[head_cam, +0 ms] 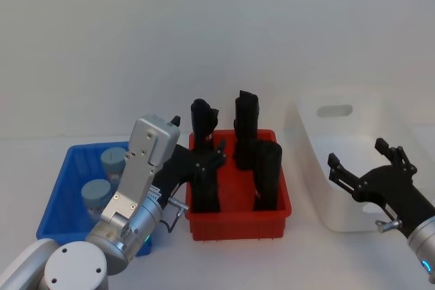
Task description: Pick the cotton swabs from the blue box and place them into the white box.
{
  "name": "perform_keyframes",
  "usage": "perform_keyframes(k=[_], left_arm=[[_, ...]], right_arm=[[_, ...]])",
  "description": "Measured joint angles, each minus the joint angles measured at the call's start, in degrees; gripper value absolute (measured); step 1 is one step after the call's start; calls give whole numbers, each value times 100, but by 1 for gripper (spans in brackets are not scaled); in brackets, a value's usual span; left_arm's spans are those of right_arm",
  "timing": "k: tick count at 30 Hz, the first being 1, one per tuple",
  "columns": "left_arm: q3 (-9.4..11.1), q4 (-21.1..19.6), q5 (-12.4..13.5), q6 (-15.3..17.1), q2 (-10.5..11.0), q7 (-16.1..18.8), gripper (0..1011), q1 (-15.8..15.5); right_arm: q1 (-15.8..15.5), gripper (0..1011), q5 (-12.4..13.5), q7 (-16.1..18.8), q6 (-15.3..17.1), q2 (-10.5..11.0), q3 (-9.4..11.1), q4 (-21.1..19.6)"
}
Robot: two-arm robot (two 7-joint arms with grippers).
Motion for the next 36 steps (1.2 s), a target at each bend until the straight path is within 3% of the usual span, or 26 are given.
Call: perform_keyframes(k=[10, 23, 36], left_arm=[[0, 0, 0, 0, 0, 0, 1004, 0], [0, 0, 0, 0, 0, 0, 1004, 0], [0, 0, 0, 0, 0, 0, 1004, 0]], right_arm=[[59, 1002, 24, 325, 162, 26, 5, 14], [252, 1002, 224, 868, 956, 111, 53, -77], [692, 1002, 262, 992, 1568, -205, -75, 191]])
